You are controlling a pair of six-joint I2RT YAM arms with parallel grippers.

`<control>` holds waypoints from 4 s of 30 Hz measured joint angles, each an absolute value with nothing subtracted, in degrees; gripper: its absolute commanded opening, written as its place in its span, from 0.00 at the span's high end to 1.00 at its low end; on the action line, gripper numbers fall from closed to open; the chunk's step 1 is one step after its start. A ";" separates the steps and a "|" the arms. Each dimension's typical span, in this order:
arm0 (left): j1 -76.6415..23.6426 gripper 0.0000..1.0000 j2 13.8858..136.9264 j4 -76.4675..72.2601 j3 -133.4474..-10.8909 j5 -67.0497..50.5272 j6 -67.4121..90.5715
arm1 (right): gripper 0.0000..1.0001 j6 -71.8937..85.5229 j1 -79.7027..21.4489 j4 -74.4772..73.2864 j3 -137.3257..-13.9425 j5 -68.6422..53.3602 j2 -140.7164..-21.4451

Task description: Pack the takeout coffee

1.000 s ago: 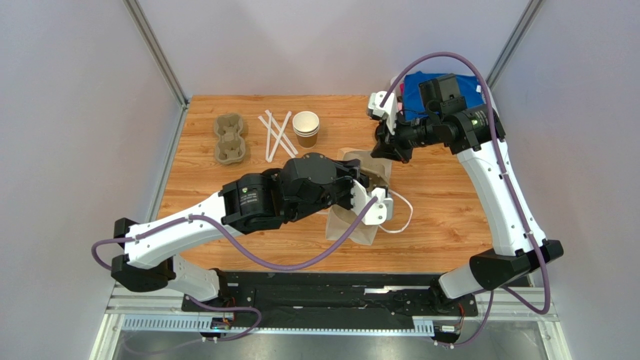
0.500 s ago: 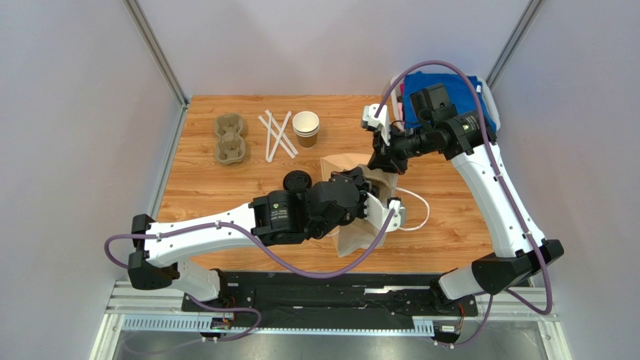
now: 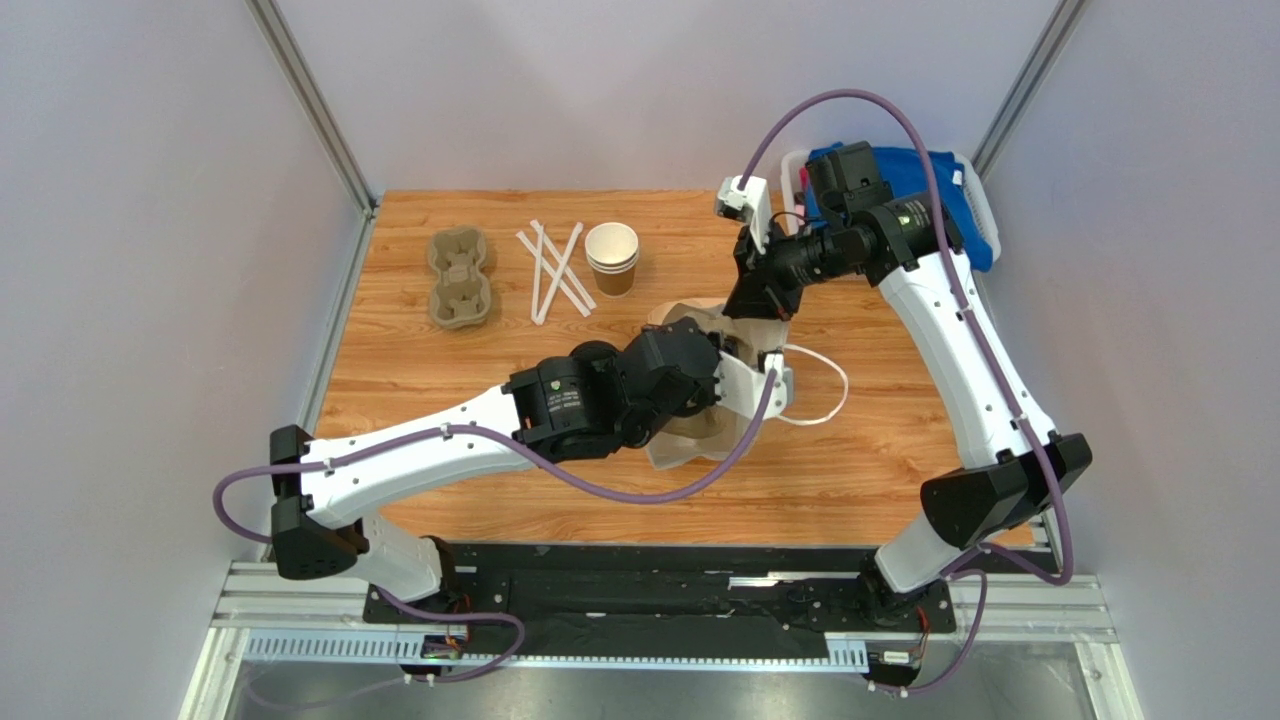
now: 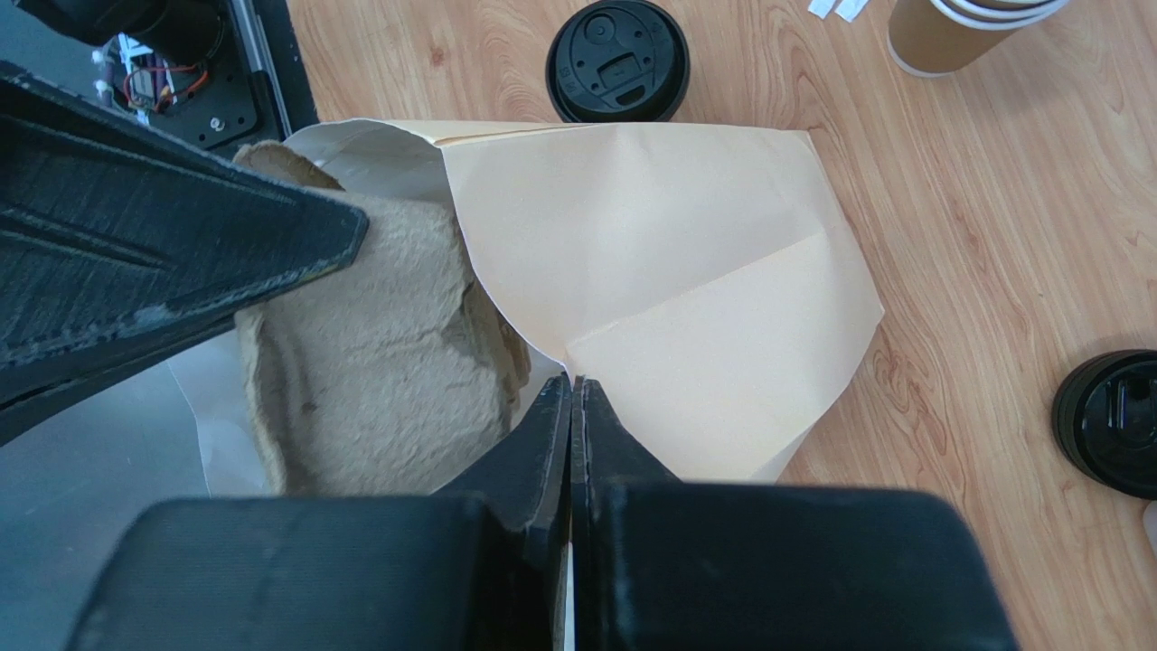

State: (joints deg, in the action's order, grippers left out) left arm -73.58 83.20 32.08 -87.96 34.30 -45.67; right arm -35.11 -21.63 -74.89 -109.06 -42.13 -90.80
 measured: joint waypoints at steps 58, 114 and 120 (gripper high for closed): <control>-69.17 1.00 90.32 48.80 -98.37 26.81 -47.55 | 1.00 -33.71 -21.30 -73.93 -106.41 -44.84 -92.58; -67.96 1.00 90.15 43.64 -81.54 25.52 -26.06 | 1.00 -40.75 -23.83 -77.34 -107.66 -51.13 -95.04; -67.64 1.00 90.17 41.63 -80.05 23.38 -25.50 | 1.00 -40.82 -23.83 -77.34 -107.66 -51.11 -95.04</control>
